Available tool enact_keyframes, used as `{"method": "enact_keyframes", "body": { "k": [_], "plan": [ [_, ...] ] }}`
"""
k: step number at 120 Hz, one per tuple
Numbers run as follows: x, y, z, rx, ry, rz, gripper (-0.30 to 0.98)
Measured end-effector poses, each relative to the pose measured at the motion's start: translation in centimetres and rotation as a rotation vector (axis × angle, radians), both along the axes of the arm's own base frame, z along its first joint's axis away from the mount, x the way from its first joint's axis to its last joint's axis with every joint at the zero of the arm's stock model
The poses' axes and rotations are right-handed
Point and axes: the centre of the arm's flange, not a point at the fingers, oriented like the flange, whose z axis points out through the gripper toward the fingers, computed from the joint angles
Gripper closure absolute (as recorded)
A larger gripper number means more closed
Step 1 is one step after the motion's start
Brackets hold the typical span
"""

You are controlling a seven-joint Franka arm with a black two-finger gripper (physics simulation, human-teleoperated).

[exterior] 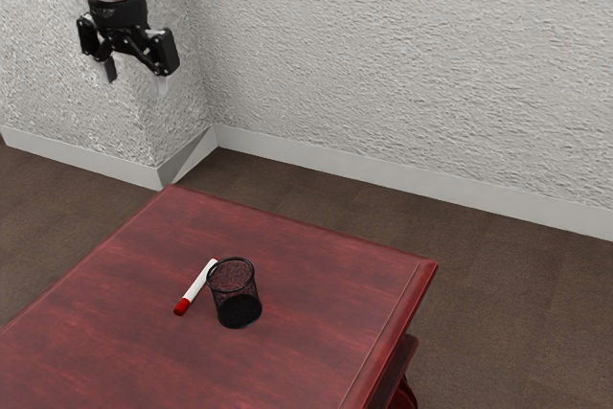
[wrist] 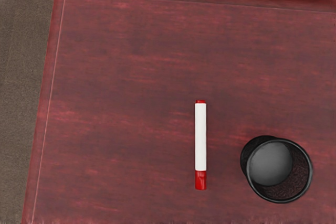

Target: Put the marker into the pen holder.

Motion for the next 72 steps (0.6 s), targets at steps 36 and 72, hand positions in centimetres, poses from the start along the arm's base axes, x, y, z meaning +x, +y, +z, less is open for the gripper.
{"method": "enact_keyframes", "body": {
  "k": [36,72],
  "plan": [
    [-0.5,2.0,-0.4,0.015,0.003,0.084,0.00],
    [-1.9,7.4,-12.3,0.012,0.215,0.202,0.00]
  ]
}}
